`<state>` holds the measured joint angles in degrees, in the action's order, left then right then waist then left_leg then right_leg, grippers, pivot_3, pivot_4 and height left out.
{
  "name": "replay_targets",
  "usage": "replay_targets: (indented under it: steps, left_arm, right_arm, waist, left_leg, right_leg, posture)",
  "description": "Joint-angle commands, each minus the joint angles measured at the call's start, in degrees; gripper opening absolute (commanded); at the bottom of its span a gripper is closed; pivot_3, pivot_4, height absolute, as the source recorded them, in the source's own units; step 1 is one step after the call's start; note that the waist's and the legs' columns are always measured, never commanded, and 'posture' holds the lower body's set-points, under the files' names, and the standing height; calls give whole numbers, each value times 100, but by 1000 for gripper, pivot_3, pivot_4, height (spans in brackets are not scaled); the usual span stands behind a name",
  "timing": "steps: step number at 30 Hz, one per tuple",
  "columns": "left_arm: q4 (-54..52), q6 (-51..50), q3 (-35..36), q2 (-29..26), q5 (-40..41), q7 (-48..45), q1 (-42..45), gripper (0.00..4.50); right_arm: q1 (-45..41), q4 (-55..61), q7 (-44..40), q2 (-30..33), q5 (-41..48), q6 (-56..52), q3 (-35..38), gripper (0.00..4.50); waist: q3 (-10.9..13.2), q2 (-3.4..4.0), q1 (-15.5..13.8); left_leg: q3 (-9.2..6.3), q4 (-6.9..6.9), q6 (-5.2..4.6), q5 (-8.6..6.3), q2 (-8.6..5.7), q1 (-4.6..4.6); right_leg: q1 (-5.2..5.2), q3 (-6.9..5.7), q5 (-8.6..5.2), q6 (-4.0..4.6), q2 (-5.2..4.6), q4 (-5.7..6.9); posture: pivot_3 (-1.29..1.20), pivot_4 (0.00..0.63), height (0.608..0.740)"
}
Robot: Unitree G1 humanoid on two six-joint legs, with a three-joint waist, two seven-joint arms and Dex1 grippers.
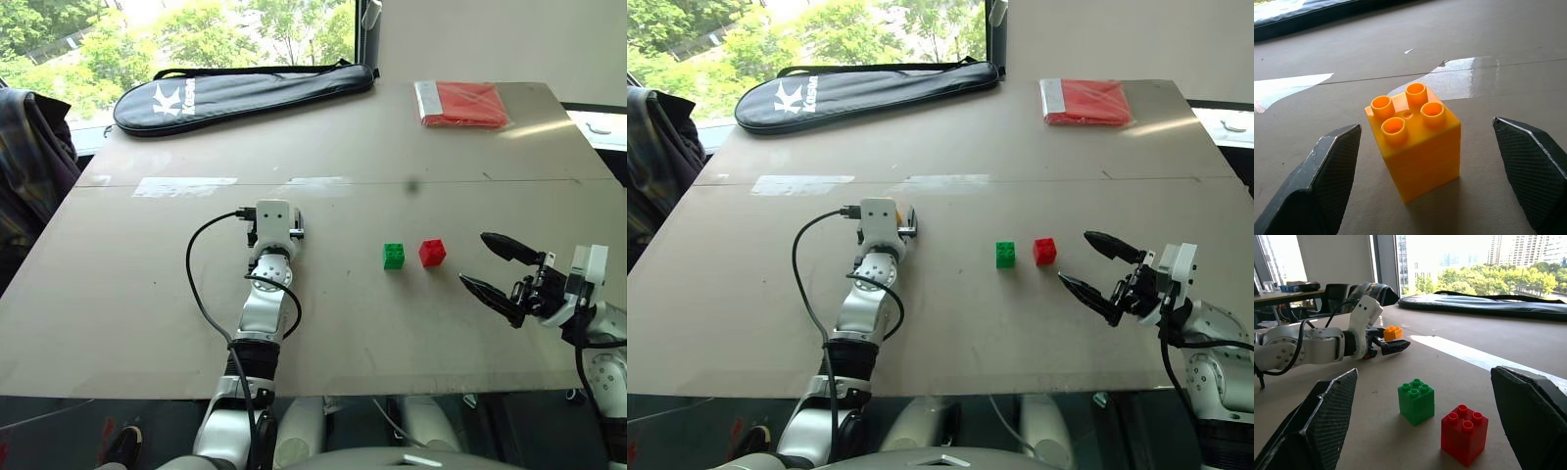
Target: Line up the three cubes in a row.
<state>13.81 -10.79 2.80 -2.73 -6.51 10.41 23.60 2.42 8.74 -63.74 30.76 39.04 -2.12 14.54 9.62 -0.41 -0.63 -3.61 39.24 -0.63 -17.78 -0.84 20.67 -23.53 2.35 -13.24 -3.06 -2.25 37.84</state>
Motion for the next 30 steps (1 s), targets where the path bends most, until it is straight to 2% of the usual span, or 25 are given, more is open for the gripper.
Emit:
replay_targets:
  steps: [1, 4, 9, 13, 16, 18, 21, 23, 25, 30]
  left_arm:
    - [-57, -136, 121, -2, 20, 96, -119, 2632]
    - [-12, -128, 122, -37, 42, 67, -169, 1430]
    - [98, -40, 212, -215, 126, -33, -229, 1430]
    - [-29, 243, 229, -492, 612, -900, -325, 1430]
    - [-158, 366, 232, -844, 1131, -1972, -410, 1430]
    - [-264, 502, 105, -1296, 1583, -3259, -470, 1430]
    - [-219, 456, -43, -1772, 1993, -4525, -404, 1430]
    - [-9, 570, -470, -2409, 2047, -6080, -225, 1430]
    - [266, 775, -813, -2849, 1991, -7156, 18, 1430]
    - [977, 847, -1230, -3084, 2028, -8653, 885, 1430]
  right_arm:
    - [-22, 99, -40, 10, 22, 92, 92, 4500]
    - [-14, 103, -47, 3, 16, 95, 94, 4500]
    - [-4, 77, -53, -13, -15, 128, 92, 4500]
    - [3, 63, -49, -27, -37, 141, 86, 4500]
    - [-8, 51, -38, -32, -52, 146, 89, 4500]
    - [-21, 27, -49, -21, -66, 158, 96, 4500]
    - [-52, -15, -63, -12, -84, 174, 89, 4500]
    - [-76, -78, -111, -8, -88, 197, 73, 4500]
    - [-107, -153, -159, -6, -97, 219, 61, 4500]
    - [-62, -307, -349, 64, -101, 220, 69, 4500]
  waist:
    - [0, 0, 5]
    - [-1, 1, 7]
    - [-3, 3, 46]
    - [-7, 8, 134]
    - [-7, 8, 154]
    - [-6, 8, 154]
    - [-5, 9, 138]
    - [-3, 5, 119]
    - [-2, 4, 120]
    - [-1, 4, 128]
  left_leg:
    - [0, 0, 0, 0, 0, 0]
    - [0, 0, 0, 0, 0, -1]
    - [3, 0, 0, 0, 1, -3]
    - [3, -2, 0, 0, 2, -6]
    - [4, -2, 1, 1, 4, -6]
    - [4, -2, 1, 1, 3, -5]
    - [3, -3, 9, 5, 3, -2]
    - [1, -2, 8, 4, 3, 3]
    - [10, -2, 7, 4, -6, 7]
    - [13, -2, 0, 0, -7, 11]
  right_leg:
    - [0, 0, 0, 0, 0, 0]
    - [0, 0, 0, 0, 1, 0]
    - [0, 2, 0, 0, 2, 0]
    - [0, 3, 0, 0, 3, 4]
    - [0, 4, 0, 0, 4, 4]
    - [0, 3, 0, 1, 5, 3]
    - [-2, 1, -1, 2, 6, 0]
    - [-2, -1, -1, 1, 4, -4]
    - [-1, -9, -1, 2, 6, -7]
    - [0, -10, -2, 2, 8, -11]
  posture:
    - [0, 150, 740]
    - [0, 150, 740]
    - [0, 150, 740]
    - [0, 150, 740]
    - [0, 150, 740]
    - [0, 150, 740]
    - [0, 150, 740]
    - [0, 150, 740]
    - [0, 150, 740]
    - [0, 150, 740]
